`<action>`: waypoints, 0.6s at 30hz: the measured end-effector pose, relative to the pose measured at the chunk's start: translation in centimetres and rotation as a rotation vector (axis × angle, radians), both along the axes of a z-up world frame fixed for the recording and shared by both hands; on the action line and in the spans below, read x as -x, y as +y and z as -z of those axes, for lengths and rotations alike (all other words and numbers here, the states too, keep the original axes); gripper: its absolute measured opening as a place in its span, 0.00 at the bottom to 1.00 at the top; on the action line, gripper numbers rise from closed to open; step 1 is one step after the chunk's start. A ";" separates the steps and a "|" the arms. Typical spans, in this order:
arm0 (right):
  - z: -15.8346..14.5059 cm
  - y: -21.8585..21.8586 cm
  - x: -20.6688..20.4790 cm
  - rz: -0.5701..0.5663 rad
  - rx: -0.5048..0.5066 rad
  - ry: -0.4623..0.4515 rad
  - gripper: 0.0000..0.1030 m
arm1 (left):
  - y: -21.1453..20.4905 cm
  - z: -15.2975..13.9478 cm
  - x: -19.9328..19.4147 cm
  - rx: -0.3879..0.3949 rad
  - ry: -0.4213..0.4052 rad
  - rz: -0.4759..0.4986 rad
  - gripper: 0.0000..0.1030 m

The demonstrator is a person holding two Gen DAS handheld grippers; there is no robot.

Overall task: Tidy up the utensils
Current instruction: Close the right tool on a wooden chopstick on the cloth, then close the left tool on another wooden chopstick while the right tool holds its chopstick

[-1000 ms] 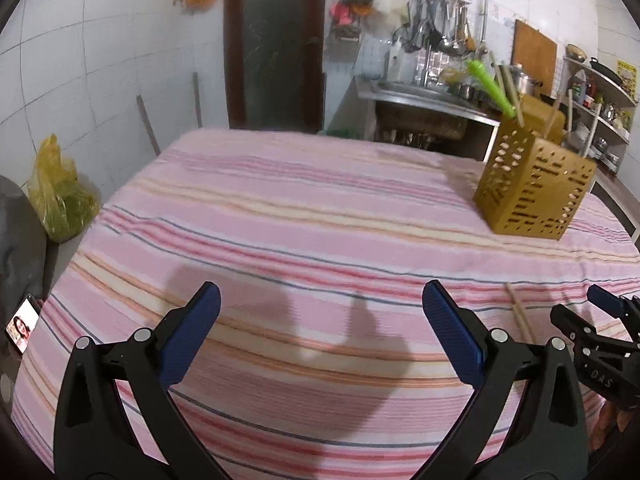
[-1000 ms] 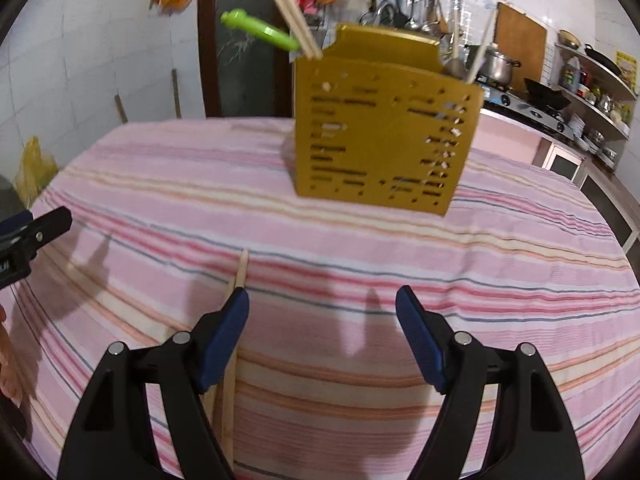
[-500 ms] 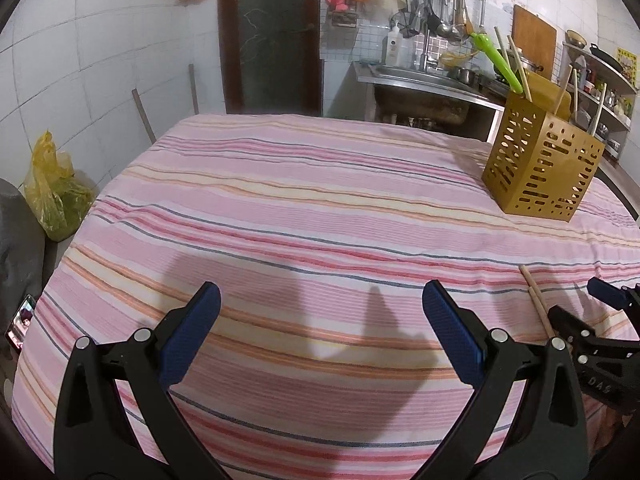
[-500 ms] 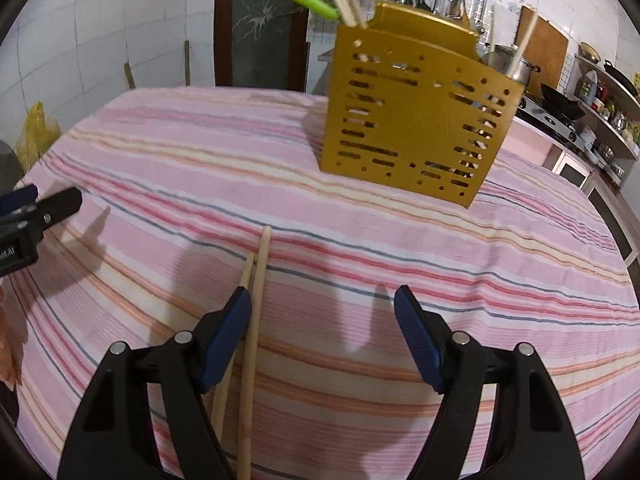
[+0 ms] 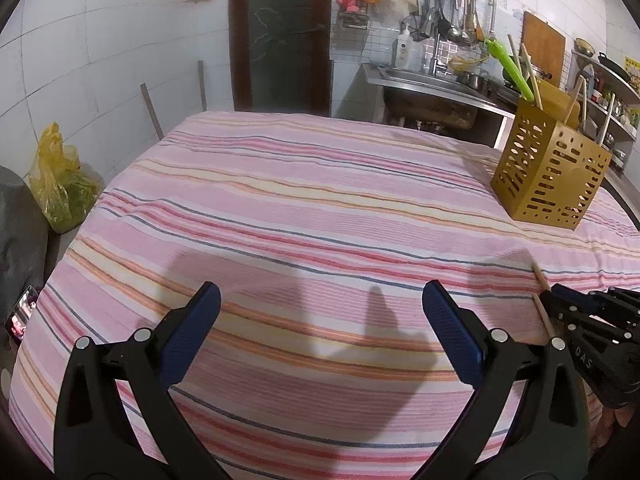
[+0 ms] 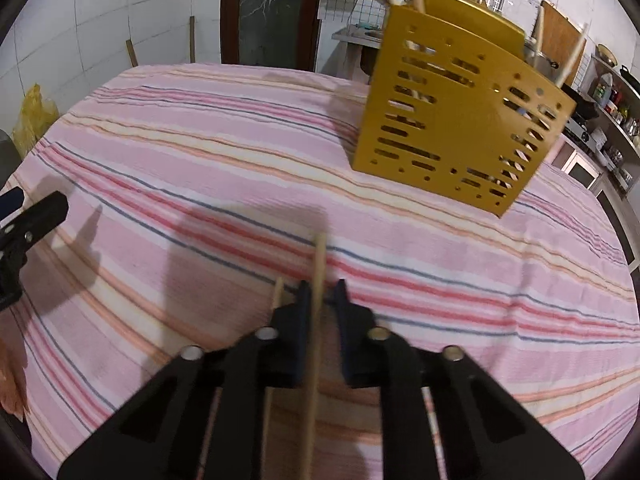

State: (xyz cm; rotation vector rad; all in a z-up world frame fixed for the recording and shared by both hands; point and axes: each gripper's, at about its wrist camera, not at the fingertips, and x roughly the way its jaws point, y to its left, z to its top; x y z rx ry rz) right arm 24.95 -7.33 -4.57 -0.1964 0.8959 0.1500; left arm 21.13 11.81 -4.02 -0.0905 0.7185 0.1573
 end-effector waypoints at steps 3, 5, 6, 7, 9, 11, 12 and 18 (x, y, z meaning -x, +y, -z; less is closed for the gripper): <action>0.0 0.2 -0.4 -0.005 0.003 -0.002 0.06 | -0.4 -0.1 -0.1 -0.030 0.002 -0.006 0.95; -0.2 -0.4 -0.3 0.001 -0.018 -0.005 0.06 | -1.0 -0.2 0.1 -0.051 0.000 -0.002 0.95; -0.3 -0.9 -0.2 0.008 -0.023 -0.008 0.06 | -1.1 -0.3 0.1 -0.056 0.001 0.000 0.95; -0.4 -1.9 -0.1 0.024 -0.035 -0.011 0.06 | -1.5 -0.3 0.2 -0.063 0.002 0.005 0.95; -0.5 -3.5 0.0 0.051 -0.051 -0.010 0.06 | -2.5 -0.6 0.4 -0.080 0.004 0.021 0.95; -0.5 -6.0 0.2 0.098 -0.075 -0.005 0.06 | -3.8 -0.9 0.6 -0.090 0.006 0.046 0.95; -0.5 -6.9 0.4 0.113 -0.083 -0.003 0.06 | -4.2 -1.0 0.6 -0.089 0.007 0.056 0.95; -0.8 -13.5 1.7 0.225 -0.137 -0.006 0.06 | -8.0 -1.8 0.8 -0.018 0.029 0.115 0.95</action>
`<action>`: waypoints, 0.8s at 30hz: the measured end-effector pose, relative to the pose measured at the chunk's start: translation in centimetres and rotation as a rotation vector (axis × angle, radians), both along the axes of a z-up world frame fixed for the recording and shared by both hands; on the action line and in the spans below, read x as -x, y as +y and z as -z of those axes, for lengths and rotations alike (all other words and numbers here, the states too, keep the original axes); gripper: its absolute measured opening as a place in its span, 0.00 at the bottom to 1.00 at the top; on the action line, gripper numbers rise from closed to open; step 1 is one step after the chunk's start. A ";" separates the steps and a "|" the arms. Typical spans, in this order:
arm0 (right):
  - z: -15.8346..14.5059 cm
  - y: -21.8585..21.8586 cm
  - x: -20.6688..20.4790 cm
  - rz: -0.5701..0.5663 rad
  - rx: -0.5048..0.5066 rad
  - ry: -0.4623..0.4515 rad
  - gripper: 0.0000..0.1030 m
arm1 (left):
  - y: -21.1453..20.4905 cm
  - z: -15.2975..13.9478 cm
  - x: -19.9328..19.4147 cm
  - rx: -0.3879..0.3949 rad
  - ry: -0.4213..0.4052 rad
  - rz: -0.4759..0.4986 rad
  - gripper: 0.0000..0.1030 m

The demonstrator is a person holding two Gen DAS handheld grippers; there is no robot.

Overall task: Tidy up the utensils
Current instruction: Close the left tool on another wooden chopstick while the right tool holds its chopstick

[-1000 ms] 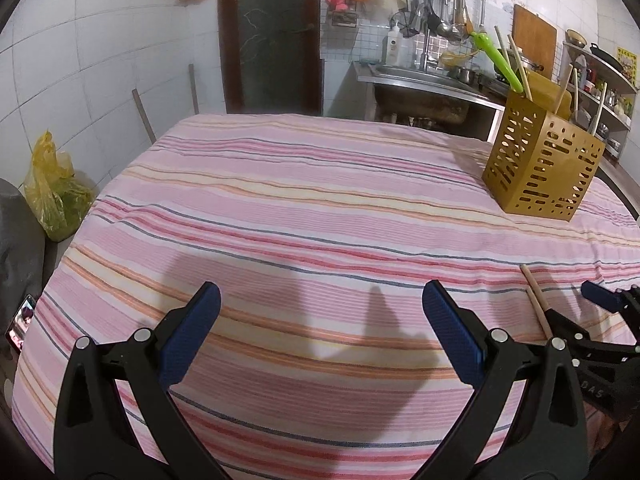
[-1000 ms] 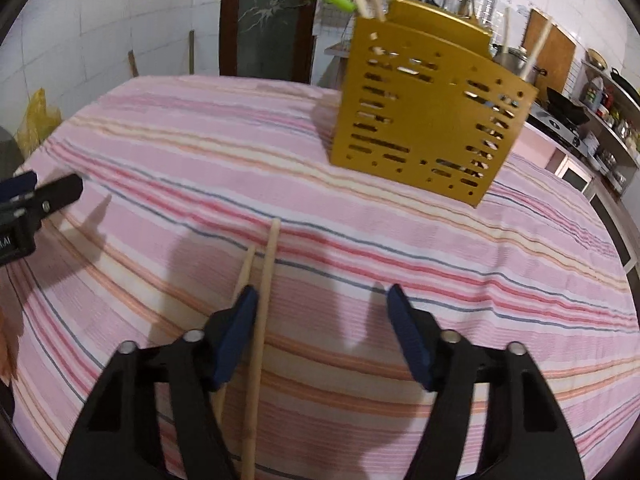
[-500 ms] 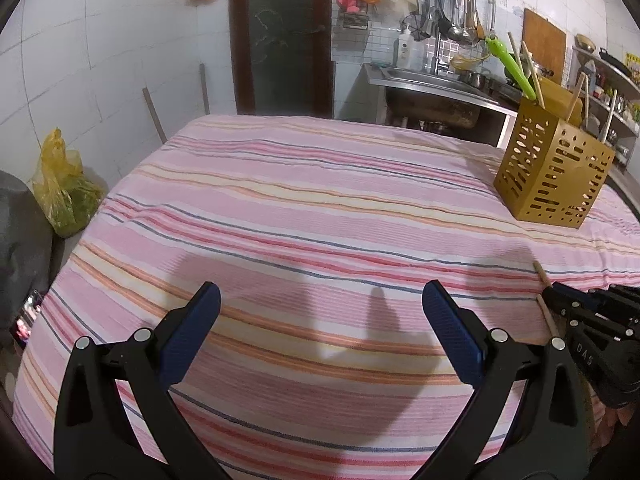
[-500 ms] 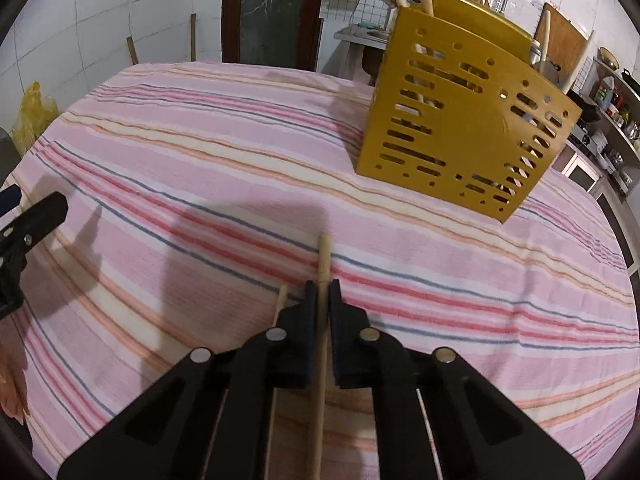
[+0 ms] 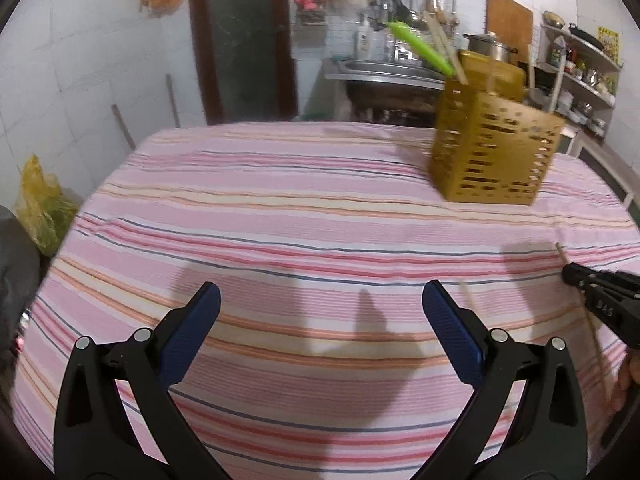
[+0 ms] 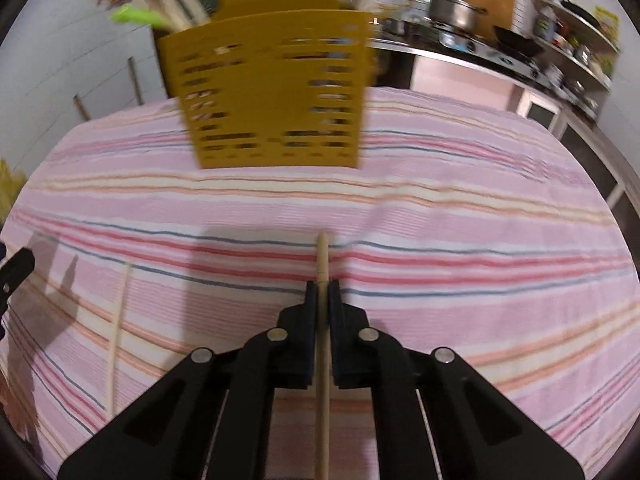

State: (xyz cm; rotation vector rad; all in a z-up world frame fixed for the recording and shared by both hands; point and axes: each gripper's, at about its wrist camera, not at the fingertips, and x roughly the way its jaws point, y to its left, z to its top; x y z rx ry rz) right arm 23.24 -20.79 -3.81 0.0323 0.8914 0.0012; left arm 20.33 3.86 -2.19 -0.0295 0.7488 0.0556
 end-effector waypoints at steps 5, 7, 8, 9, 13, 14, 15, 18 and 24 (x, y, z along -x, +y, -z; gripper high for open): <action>0.3 -3.1 0.5 0.037 -0.061 0.007 0.06 | -4.5 0.3 0.1 0.005 0.025 0.056 0.95; 0.8 -3.4 0.5 0.035 -0.094 0.012 0.06 | -6.1 0.7 0.2 -0.006 0.041 0.069 0.95; 0.9 -3.4 0.5 0.034 -0.107 0.009 0.06 | -6.6 1.0 0.1 -0.008 0.048 0.074 0.95; 1.1 -3.5 0.7 0.034 -0.116 0.007 0.06 | -7.4 1.3 0.1 -0.013 0.057 0.084 0.95; 1.5 -4.0 0.9 0.020 -0.121 0.003 0.06 | -9.6 2.0 -0.2 -0.061 0.079 0.107 0.94; 1.5 -3.9 0.9 0.019 -0.114 0.000 0.06 | -10.0 2.1 -0.3 -0.066 0.084 0.112 0.92; 1.5 -4.0 0.8 0.018 -0.113 -0.001 0.06 | -10.3 2.3 -0.5 -0.067 0.096 0.116 0.85; 1.5 -4.0 0.8 0.018 -0.109 -0.003 0.06 | -10.5 3.1 -1.4 -0.032 0.156 0.118 0.65; 1.3 -3.9 0.9 0.021 -0.096 -0.004 0.06 | -10.7 4.1 -2.2 0.011 0.198 0.067 0.53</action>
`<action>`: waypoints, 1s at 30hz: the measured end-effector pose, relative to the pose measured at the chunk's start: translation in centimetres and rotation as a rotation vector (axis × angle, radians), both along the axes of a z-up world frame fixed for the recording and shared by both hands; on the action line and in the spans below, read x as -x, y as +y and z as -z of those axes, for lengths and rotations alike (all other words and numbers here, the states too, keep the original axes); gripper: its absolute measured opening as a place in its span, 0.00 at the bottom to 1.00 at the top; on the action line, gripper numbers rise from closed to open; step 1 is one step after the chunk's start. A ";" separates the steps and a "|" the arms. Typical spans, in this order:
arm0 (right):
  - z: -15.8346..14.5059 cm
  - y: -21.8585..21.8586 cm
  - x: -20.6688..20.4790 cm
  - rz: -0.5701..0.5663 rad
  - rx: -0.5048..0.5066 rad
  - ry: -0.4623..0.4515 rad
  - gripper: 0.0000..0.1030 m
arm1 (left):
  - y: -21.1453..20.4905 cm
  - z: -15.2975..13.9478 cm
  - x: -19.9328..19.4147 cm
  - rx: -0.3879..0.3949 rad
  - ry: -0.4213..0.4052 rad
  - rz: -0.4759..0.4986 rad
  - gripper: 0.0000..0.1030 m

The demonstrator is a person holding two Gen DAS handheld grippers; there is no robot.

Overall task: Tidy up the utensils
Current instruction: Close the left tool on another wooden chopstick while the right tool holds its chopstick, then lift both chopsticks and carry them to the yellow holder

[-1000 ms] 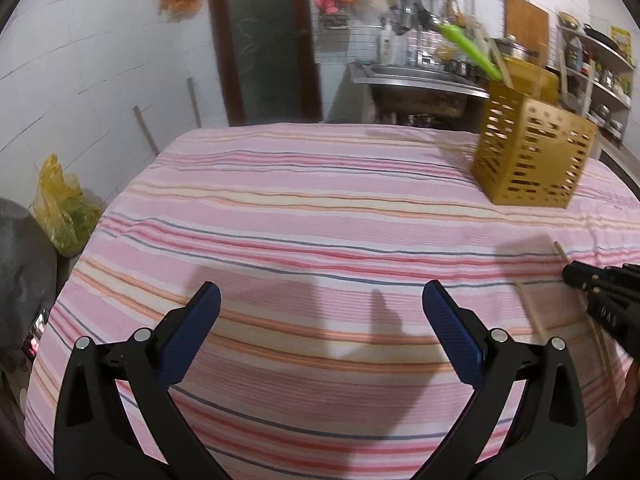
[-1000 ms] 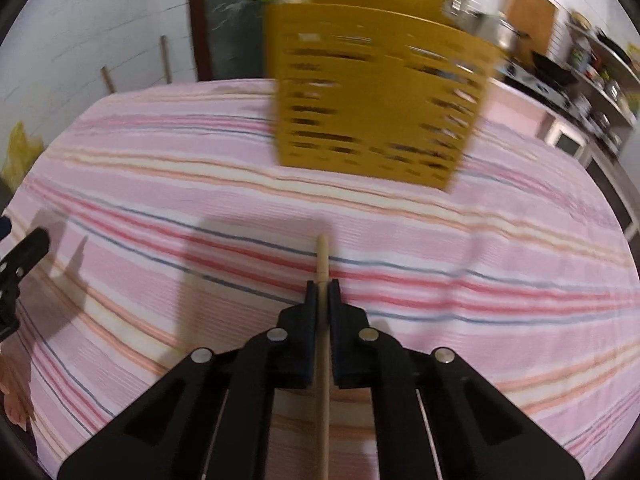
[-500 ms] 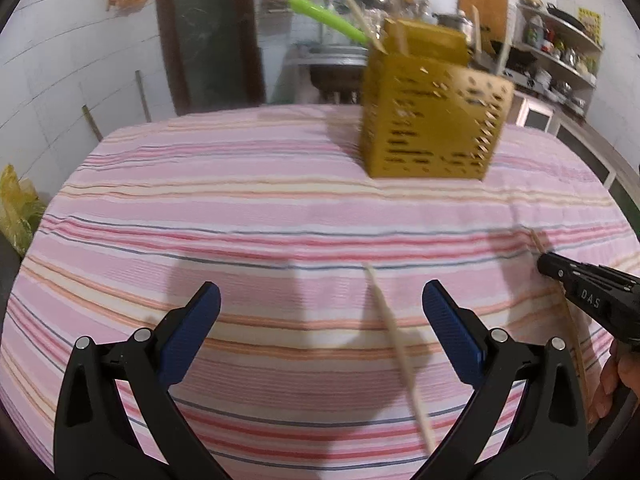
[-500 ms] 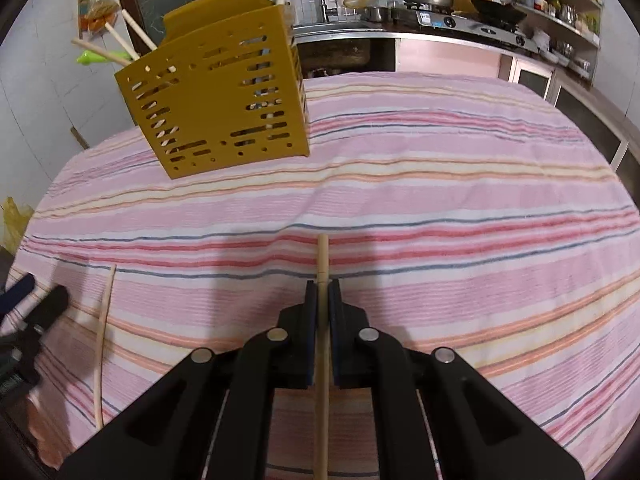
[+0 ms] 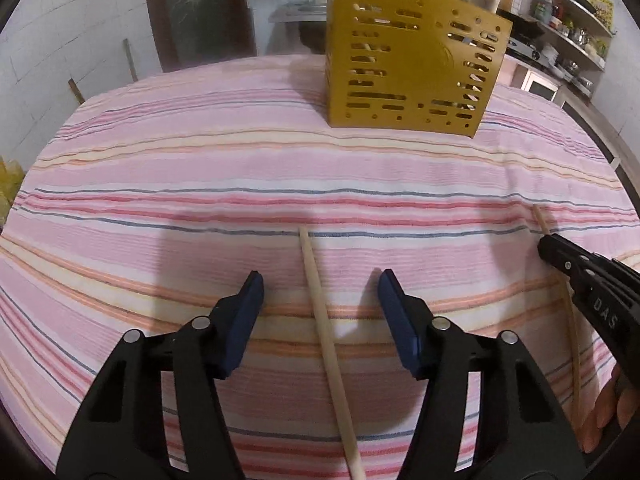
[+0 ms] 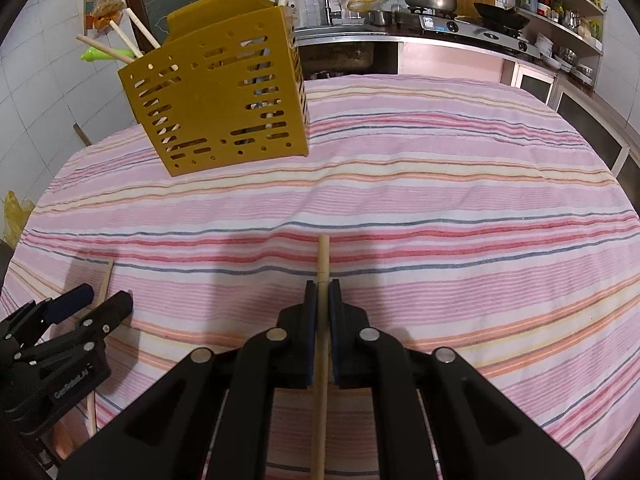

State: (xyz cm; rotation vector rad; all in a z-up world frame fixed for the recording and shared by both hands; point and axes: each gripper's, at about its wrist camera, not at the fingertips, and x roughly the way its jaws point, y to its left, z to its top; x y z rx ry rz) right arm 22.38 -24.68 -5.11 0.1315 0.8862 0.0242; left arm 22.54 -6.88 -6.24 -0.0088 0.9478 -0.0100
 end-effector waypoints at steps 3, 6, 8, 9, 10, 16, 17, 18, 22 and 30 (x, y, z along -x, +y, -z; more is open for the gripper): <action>0.0 0.1 0.1 0.001 0.005 0.001 0.06 | 0.1 -0.1 -0.1 0.007 0.010 -0.016 0.45; 0.0 0.1 0.0 0.002 0.007 0.004 0.06 | 0.7 -0.2 -0.1 0.034 0.018 -0.043 0.37; 0.0 0.2 -0.2 0.001 0.020 0.007 0.06 | 1.3 -0.1 -0.4 0.041 0.023 -0.061 0.37; 0.0 0.4 -0.4 0.001 0.031 0.010 0.06 | 1.5 0.0 -0.7 0.046 0.027 -0.059 0.37; 0.0 0.5 -0.5 0.002 0.037 0.012 0.06 | 1.6 0.1 -0.8 0.046 0.029 -0.057 0.37; 0.1 0.4 -1.4 0.011 0.042 0.030 0.06 | 1.7 0.2 -1.9 0.039 0.052 -0.033 0.35; 0.1 0.4 -1.4 0.012 0.042 0.029 0.06 | 1.8 0.1 -2.1 0.037 0.055 -0.024 0.35; 0.1 0.4 -1.4 0.013 0.043 0.027 0.06 | 1.9 0.1 -2.2 0.040 0.057 -0.020 0.32; 0.0 0.4 -1.1 0.019 0.030 0.013 0.06 | 2.3 0.1 -2.5 0.039 0.045 -0.017 0.23; -0.5 1.5 -0.4 0.009 0.021 -0.025 0.06 | 3.0 0.0 -3.1 0.073 0.020 0.006 0.07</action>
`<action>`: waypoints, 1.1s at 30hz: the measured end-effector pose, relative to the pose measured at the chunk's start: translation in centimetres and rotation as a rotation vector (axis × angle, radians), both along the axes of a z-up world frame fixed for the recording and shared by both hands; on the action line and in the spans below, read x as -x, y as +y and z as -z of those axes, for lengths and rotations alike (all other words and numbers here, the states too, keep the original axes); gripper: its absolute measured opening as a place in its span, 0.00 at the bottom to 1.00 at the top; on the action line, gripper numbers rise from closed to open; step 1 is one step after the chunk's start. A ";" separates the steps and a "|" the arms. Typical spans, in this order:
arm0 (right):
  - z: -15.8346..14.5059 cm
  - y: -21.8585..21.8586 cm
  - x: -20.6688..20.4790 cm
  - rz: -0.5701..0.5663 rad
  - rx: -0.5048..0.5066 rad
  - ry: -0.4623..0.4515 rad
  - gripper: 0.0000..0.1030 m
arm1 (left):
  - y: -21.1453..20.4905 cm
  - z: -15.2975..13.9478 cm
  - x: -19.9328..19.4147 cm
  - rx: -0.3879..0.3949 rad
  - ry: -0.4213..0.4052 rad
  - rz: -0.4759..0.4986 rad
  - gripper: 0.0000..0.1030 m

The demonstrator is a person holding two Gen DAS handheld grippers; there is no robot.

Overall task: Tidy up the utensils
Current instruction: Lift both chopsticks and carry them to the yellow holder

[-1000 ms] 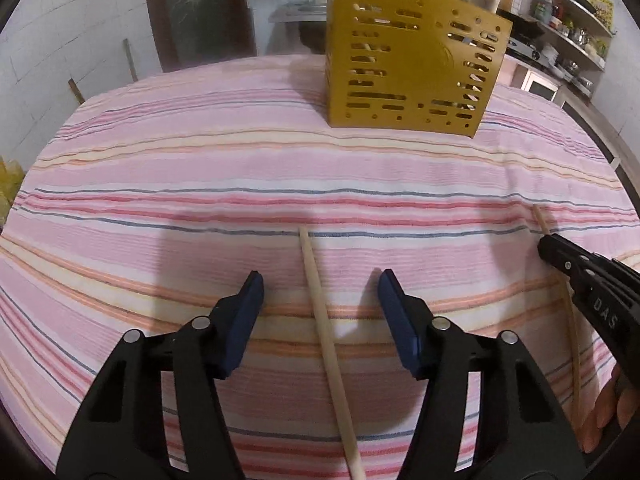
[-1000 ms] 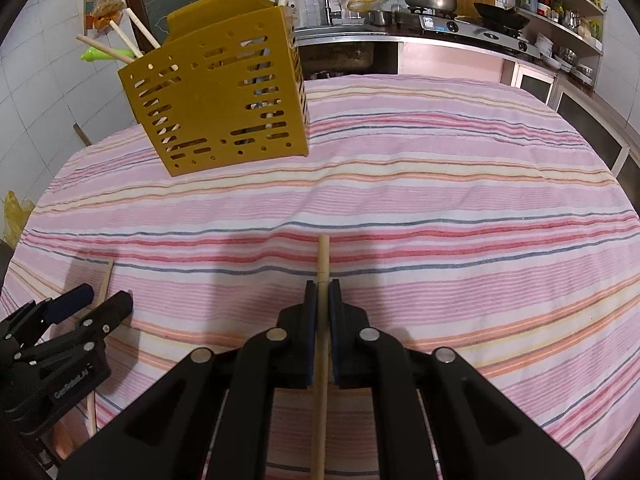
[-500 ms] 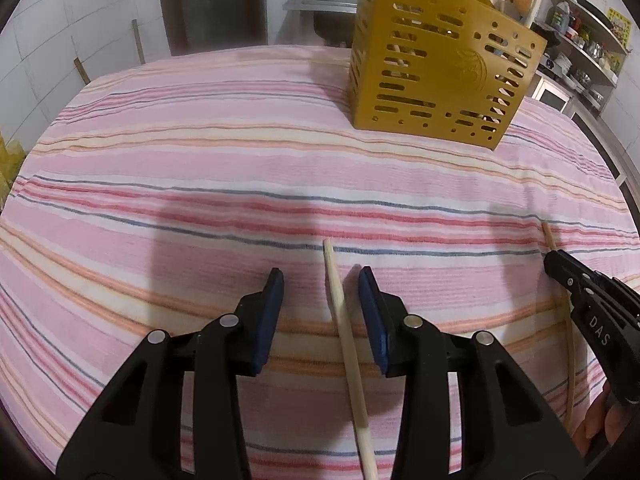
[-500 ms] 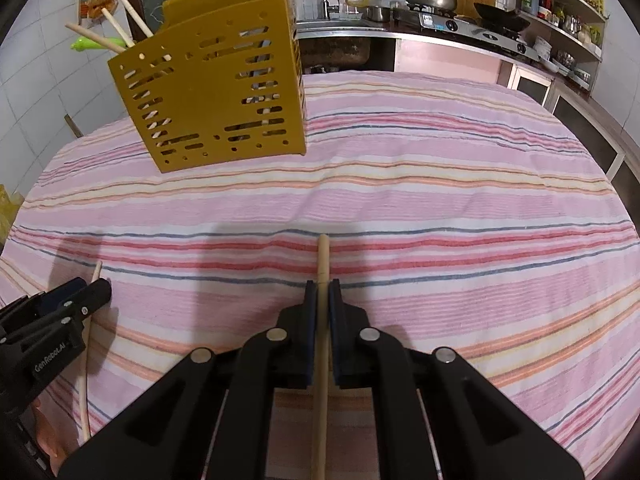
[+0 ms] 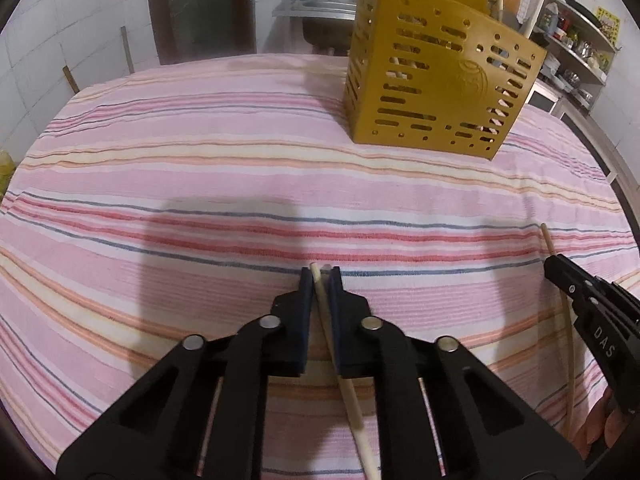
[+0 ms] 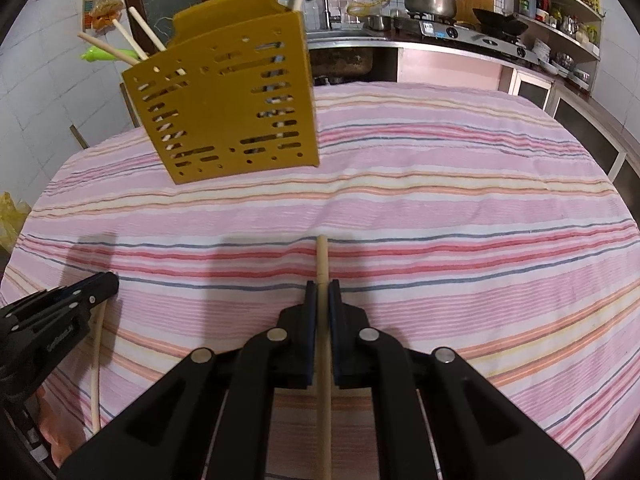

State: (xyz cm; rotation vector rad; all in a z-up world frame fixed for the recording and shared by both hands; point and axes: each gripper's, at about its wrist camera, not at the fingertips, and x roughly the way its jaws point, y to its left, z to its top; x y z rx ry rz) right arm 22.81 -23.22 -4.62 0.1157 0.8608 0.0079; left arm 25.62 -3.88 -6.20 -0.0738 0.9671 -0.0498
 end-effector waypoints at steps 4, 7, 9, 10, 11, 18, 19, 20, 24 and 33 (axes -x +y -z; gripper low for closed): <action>-0.4 0.5 0.5 -0.007 0.004 -0.033 0.06 | 0.4 -0.1 -0.2 0.029 -0.012 0.013 0.07; -0.9 0.6 1.1 -0.009 -0.002 -0.066 0.06 | 0.7 -0.4 -0.1 0.030 -0.037 0.029 0.07; -1.2 0.4 1.5 -0.006 -0.017 -0.088 0.06 | 0.7 -0.8 0.3 0.038 -0.053 0.030 0.07; -1.4 0.2 1.7 -0.005 -0.034 -0.102 0.06 | 0.8 -1.0 0.7 0.044 -0.063 0.029 0.07; -1.5 0.2 1.7 -0.002 -0.039 -0.107 0.06 | 0.9 -1.5 0.9 0.051 -0.082 0.028 0.07; -2.3 -0.2 2.3 0.003 -0.070 -0.174 0.06 | 0.9 -4.2 3.0 0.031 -0.212 0.032 0.06; -2.5 -0.2 2.3 0.002 -0.073 -0.187 0.06 | 0.9 -4.6 3.3 0.029 -0.231 0.033 0.06; -2.6 -0.2 2.5 0.004 -0.071 -0.201 0.06 | 0.9 -5.1 3.6 0.030 -0.249 0.034 0.06; -3.5 -0.4 3.1 0.014 -0.060 -0.263 0.06 | 1.2 -6.5 4.7 0.033 -0.312 0.037 0.05; -5.1 -1.3 4.8 0.036 -0.081 -0.395 0.06 | 1.7 -9.2 7.3 0.036 -0.441 0.037 0.05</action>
